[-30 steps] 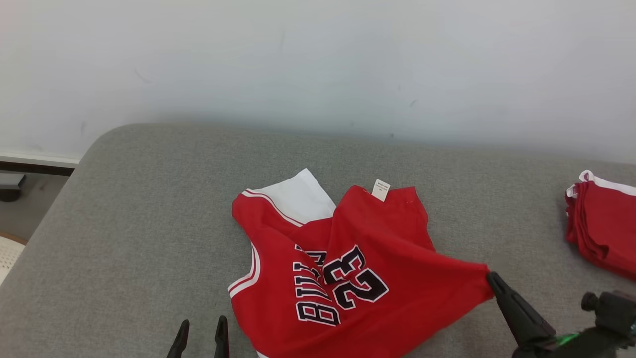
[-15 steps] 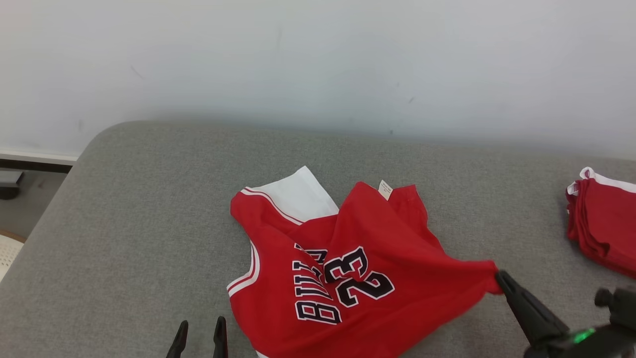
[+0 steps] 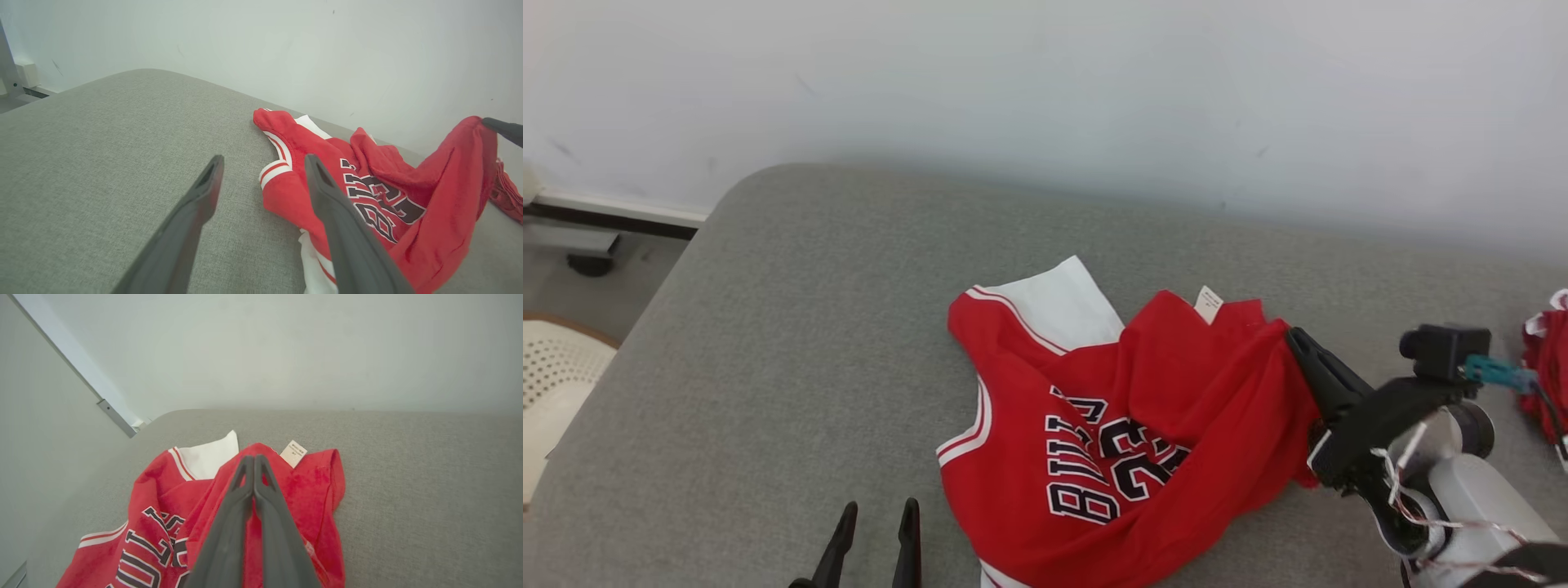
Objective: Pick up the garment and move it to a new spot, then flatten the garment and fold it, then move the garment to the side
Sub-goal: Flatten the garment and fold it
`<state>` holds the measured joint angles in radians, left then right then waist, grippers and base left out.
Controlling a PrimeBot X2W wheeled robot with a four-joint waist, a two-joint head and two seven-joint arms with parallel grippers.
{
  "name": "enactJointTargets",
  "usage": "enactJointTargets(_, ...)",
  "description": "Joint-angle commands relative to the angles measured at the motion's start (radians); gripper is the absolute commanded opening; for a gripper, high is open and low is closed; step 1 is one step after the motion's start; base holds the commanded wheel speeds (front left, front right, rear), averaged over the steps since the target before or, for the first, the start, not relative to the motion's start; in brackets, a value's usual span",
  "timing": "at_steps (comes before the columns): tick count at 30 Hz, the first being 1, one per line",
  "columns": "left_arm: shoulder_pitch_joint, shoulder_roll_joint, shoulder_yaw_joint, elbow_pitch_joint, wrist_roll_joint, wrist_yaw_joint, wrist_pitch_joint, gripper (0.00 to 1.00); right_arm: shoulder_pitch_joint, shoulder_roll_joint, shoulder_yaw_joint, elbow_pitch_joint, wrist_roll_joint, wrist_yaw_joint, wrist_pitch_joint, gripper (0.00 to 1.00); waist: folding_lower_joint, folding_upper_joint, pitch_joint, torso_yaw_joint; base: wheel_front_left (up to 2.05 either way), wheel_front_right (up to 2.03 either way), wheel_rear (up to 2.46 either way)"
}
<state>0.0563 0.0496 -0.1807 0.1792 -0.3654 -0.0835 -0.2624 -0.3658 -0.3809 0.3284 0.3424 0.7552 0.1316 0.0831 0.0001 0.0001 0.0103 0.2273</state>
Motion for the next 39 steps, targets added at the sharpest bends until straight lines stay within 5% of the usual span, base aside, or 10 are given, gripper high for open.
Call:
enactJointTargets(1,-0.018,0.001,-0.010,0.005,-0.004,-0.003,-0.002,1.00,-0.063,0.008,0.029,0.104,-0.023,-0.002,-0.022,0.00,-0.0001,-0.0001,0.016,0.039,0.00,0.00,0.00)
enactJointTargets(7,-0.024,0.001,-0.030,0.008,-0.013,0.003,-0.002,1.00,-0.197,0.051,0.121,0.369,-0.049,-0.002,-0.125,0.00,-0.0001,-0.0001,0.027,0.070,0.00,0.00,0.00)
enactJointTargets(8,-0.025,0.001,-0.032,0.007,-0.014,0.004,-0.002,1.00,-0.213,0.053,0.133,0.407,-0.058,-0.002,-0.148,0.29,-0.0001,-0.0001,0.028,0.071,0.00,0.00,0.00)
enactJointTargets(9,-0.025,0.001,-0.033,0.007,-0.015,0.006,-0.002,1.00,-0.227,0.056,0.147,0.440,-0.067,-0.002,-0.170,0.76,-0.0001,-0.0001,0.027,0.070,0.00,0.00,0.00)
enactJointTargets(10,-0.023,0.001,-0.033,0.007,-0.015,0.008,-0.002,1.00,-0.238,0.063,0.158,0.467,-0.072,-0.002,-0.193,1.00,-0.0001,-0.0001,0.026,0.068,0.00,0.00,0.00)
enactJointTargets(18,0.001,0.001,-0.011,0.006,-0.002,0.009,-0.002,1.00,-0.258,0.054,0.185,0.558,-0.048,-0.002,-0.320,1.00,-0.0001,-0.0001,0.001,0.020,0.00,0.00,0.00)
enactJointTargets(30,0.022,0.001,0.011,-0.007,0.000,0.007,-0.002,1.00,-0.033,-0.027,0.062,0.386,-0.058,-0.002,-0.347,1.00,-0.0001,-0.0001,-0.012,-0.035,0.00,0.00,0.00)
enactJointTargets(39,0.008,0.001,-0.003,0.000,0.007,0.005,-0.002,1.00,-0.054,0.013,0.141,0.375,-0.149,-0.002,-0.343,1.00,-0.0001,-0.0001,-0.005,-0.018,0.00,0.00,0.00)
